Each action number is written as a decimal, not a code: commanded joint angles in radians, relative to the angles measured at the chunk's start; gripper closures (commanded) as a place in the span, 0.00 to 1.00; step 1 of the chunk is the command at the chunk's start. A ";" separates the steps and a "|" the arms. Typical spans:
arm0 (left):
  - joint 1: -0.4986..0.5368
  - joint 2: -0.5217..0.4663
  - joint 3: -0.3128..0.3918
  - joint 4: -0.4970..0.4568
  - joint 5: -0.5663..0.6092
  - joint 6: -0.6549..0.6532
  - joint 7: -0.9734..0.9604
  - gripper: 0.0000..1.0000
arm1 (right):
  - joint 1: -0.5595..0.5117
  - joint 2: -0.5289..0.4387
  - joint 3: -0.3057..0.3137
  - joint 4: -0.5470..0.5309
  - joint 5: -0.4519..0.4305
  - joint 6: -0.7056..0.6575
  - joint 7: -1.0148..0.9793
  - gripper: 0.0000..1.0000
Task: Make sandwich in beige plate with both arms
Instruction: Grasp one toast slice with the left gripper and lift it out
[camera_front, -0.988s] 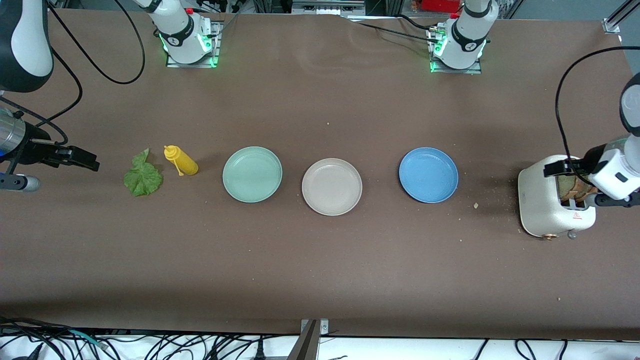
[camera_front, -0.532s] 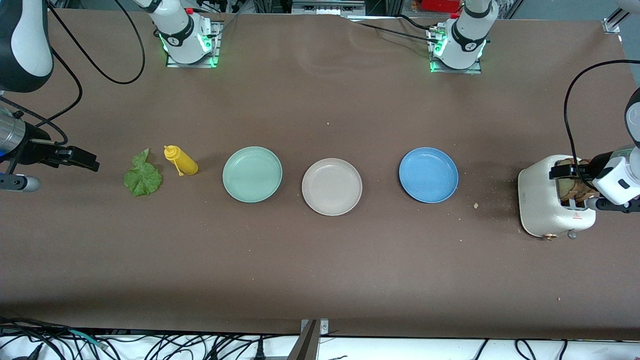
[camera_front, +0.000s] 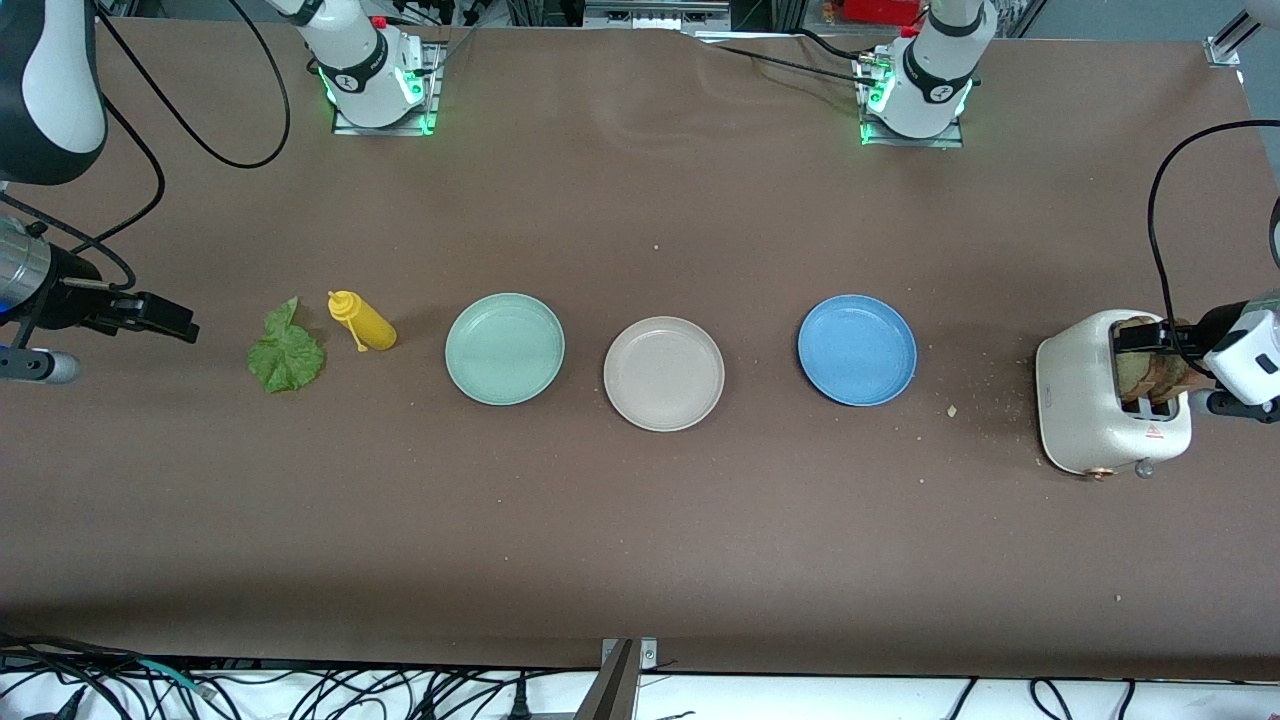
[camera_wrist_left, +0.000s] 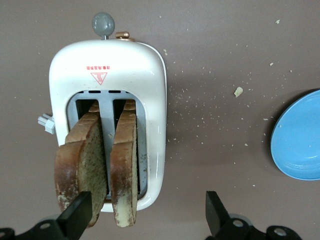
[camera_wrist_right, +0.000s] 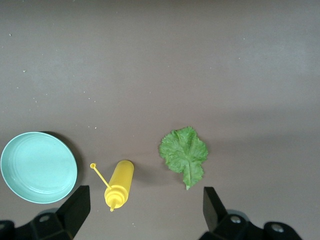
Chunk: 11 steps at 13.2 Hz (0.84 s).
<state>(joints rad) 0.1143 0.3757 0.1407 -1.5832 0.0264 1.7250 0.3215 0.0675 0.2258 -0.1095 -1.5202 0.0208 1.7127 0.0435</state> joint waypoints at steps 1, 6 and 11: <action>0.015 0.018 -0.010 0.003 -0.034 0.008 0.025 0.00 | 0.000 0.006 0.001 0.018 0.002 -0.016 0.007 0.00; 0.031 0.041 -0.010 -0.006 -0.040 0.045 0.025 0.13 | 0.002 0.003 0.001 0.018 -0.004 -0.028 0.009 0.00; 0.047 0.035 -0.012 -0.008 -0.040 0.033 0.027 1.00 | 0.002 0.001 0.001 0.018 -0.005 -0.028 0.003 0.00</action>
<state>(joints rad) 0.1414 0.4264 0.1386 -1.5897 0.0129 1.7638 0.3219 0.0675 0.2258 -0.1095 -1.5201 0.0208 1.7022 0.0435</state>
